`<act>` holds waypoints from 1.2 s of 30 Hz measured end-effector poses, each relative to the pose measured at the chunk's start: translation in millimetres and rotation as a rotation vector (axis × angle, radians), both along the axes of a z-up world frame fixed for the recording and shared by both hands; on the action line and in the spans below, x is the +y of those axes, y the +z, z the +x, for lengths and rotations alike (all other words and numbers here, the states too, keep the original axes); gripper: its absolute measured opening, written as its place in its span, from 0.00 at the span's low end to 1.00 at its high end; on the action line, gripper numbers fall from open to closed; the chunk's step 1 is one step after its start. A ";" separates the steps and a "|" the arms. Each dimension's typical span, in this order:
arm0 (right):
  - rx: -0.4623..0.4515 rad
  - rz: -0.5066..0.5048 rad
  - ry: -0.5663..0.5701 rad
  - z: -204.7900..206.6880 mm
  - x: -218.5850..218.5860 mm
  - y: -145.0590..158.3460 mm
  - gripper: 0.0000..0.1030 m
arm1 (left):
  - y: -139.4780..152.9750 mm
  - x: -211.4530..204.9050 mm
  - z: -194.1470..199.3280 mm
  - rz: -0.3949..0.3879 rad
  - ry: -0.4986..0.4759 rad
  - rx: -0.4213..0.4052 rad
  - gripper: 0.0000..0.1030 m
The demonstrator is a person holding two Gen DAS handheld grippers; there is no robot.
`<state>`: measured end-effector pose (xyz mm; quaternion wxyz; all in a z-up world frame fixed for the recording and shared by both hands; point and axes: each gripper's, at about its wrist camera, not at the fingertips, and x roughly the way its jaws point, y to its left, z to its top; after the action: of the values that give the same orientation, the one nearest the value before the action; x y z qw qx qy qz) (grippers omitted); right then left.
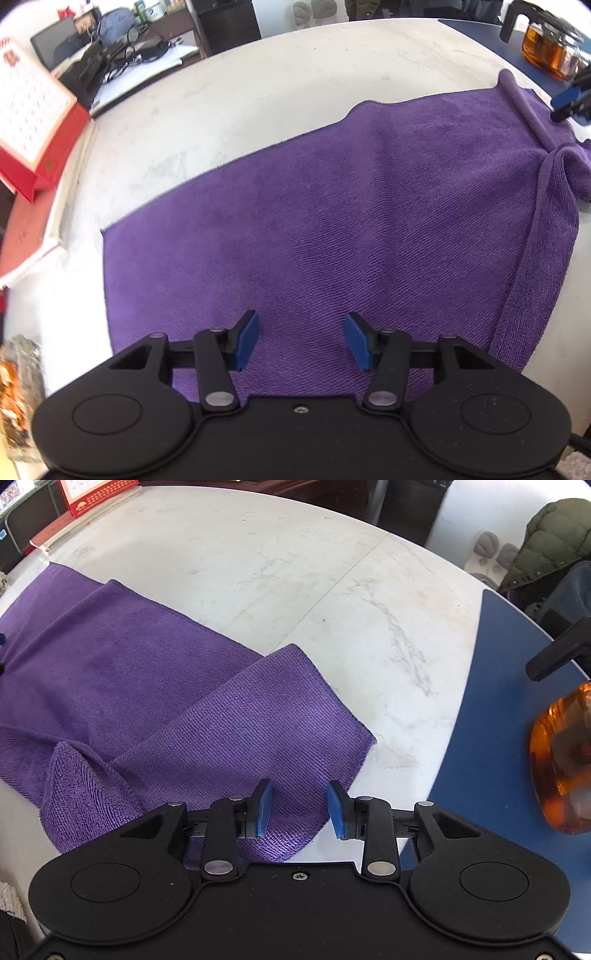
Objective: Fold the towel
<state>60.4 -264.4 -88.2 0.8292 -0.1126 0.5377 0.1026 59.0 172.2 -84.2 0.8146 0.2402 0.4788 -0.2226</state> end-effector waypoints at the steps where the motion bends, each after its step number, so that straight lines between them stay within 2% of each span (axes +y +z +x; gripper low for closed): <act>1: -0.035 0.056 -0.004 -6.9 -0.5 9.6 0.30 | 2.8 -0.8 0.9 -0.009 -0.003 -0.007 0.47; 3: -0.075 0.127 0.007 -17.9 0.3 20.4 0.34 | 9.3 -4.5 5.4 -0.034 -0.007 -0.021 0.47; 5: -0.098 0.201 0.065 -30.9 6.2 29.1 0.36 | 13.6 -10.6 9.8 -0.043 -0.018 -0.036 0.47; 8: -0.077 0.204 0.147 -42.4 15.0 29.6 0.40 | 20.3 -28.7 17.5 -0.060 -0.054 -0.060 0.47; 11: -0.063 0.213 0.124 -54.0 5.7 29.8 0.41 | 23.4 -50.9 24.8 -0.089 -0.107 -0.070 0.47; 13: -0.053 0.253 0.118 -63.7 1.3 27.9 0.47 | 20.4 -64.9 29.1 -0.098 -0.141 -0.068 0.47; 18: -0.032 0.286 0.137 -71.5 7.6 20.2 0.47 | 5.8 -95.5 33.7 -0.068 -0.203 -0.043 0.47; 26: -0.007 0.285 0.215 -68.2 19.1 4.7 0.46 | -9.7 -107.6 41.2 -0.036 -0.215 -0.012 0.47; 27: -0.005 0.279 0.230 -67.8 20.2 4.3 0.45 | -10.7 -107.2 41.9 -0.035 -0.212 -0.008 0.47; 28: -0.002 0.274 0.245 -67.4 21.2 3.8 0.36 | -11.3 -106.3 42.4 -0.033 -0.211 -0.004 0.47; 32: 0.035 0.281 0.296 -63.0 25.5 2.8 0.28 | -13.9 -104.8 44.2 -0.028 -0.207 0.003 0.47; 36: 0.098 0.351 0.309 -56.2 21.7 3.0 0.13 | -13.6 -102.8 47.5 -0.037 -0.205 0.007 0.47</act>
<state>4.2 -242.7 -85.3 0.7836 -0.0425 0.5276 0.3253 106.5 69.4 -97.8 0.7902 0.2718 0.4504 -0.3145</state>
